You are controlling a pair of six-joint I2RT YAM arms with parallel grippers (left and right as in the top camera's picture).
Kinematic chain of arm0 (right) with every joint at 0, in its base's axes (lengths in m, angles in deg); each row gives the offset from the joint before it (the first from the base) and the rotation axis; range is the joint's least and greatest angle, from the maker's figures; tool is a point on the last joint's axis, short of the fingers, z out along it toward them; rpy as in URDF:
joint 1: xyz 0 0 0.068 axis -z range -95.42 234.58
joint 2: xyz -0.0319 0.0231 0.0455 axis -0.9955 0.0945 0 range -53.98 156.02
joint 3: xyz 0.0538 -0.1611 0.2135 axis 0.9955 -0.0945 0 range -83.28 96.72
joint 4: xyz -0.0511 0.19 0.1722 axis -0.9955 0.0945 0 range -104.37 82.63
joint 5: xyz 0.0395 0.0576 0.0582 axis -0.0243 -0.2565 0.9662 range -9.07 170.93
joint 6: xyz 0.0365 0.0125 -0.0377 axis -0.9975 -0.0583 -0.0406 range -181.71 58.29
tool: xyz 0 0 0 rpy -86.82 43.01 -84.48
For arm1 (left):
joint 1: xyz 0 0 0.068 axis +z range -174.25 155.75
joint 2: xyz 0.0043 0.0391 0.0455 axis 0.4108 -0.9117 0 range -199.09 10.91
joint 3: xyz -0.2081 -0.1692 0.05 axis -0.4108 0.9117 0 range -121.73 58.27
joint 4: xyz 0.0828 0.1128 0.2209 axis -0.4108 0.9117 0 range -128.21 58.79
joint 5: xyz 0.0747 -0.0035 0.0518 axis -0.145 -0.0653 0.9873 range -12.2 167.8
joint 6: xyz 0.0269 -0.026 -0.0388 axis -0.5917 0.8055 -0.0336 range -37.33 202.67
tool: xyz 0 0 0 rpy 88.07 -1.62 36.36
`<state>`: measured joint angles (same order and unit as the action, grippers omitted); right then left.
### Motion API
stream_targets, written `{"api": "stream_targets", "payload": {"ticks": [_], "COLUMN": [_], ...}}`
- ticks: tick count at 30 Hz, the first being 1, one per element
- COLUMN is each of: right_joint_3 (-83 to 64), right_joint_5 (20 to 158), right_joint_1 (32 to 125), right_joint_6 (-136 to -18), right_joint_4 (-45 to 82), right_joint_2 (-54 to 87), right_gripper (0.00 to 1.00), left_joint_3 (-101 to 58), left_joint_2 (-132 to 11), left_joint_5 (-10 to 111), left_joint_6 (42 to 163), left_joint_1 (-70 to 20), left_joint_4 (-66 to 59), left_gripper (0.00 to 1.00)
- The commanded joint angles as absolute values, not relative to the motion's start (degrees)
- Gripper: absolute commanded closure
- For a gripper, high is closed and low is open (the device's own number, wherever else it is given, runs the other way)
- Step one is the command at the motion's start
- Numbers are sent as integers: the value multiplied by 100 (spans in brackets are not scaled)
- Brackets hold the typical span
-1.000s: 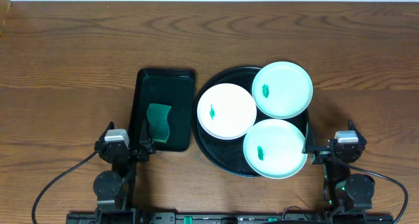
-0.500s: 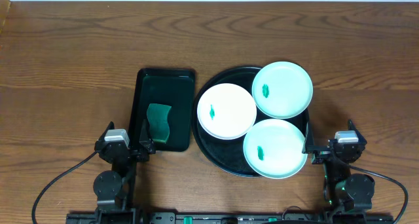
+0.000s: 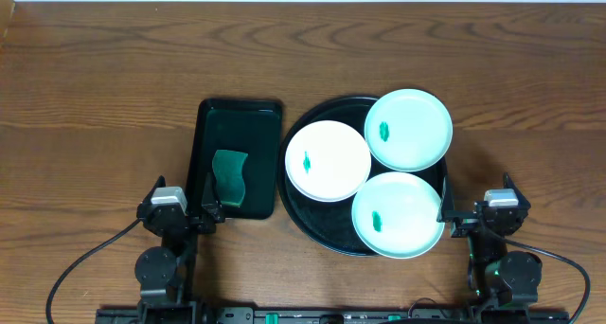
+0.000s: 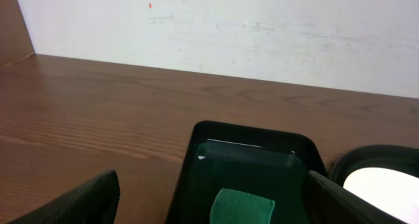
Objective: Clean dirty plates on tray and stack at the side
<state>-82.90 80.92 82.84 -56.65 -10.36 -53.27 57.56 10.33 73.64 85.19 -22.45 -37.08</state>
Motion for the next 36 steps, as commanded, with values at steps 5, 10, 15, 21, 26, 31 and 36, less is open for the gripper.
{"api": "stream_targets", "payload": {"ticks": [5, 10, 15, 21, 26, 31, 36], "right_joint_3": [-8299, -8299, -8299, -8299, -8299, -8299, -8299], "right_joint_5": [8035, 8035, 8035, 8035, 8035, 8035, 8035], "right_joint_1": [8223, 8223, 8223, 8223, 8223, 8223, 8223], "right_joint_6": [-5606, -5606, -5606, -5606, -5606, -5606, -5606], "right_joint_4": [-1025, -1025, -1023, -1023, -1023, -1025, -1023], "right_joint_2": [-5364, -5364, -5364, -5364, -5364, -5364, -5364], "right_gripper": [1, 1, 1, 1, 1, 1, 1], "left_joint_3": [5804, 5804, 5804, 5804, 5804, 5804, 5804], "left_joint_2": [1057, 1057, 1057, 1057, 1057, 1057, 1047], "left_joint_5": [7246, 7246, 7246, 7246, 7246, 7250, 7311], "left_joint_6": [8419, 8419, 8419, 8419, 8419, 8417, 8373], "left_joint_1": [-2262, -2262, -2262, -2262, -2262, -2262, -2262], "left_joint_4": [-3457, -3457, -3457, -3457, -3457, -3457, -3465], "left_gripper": [11, 11, 11, 11, 11, 11, 11]}}
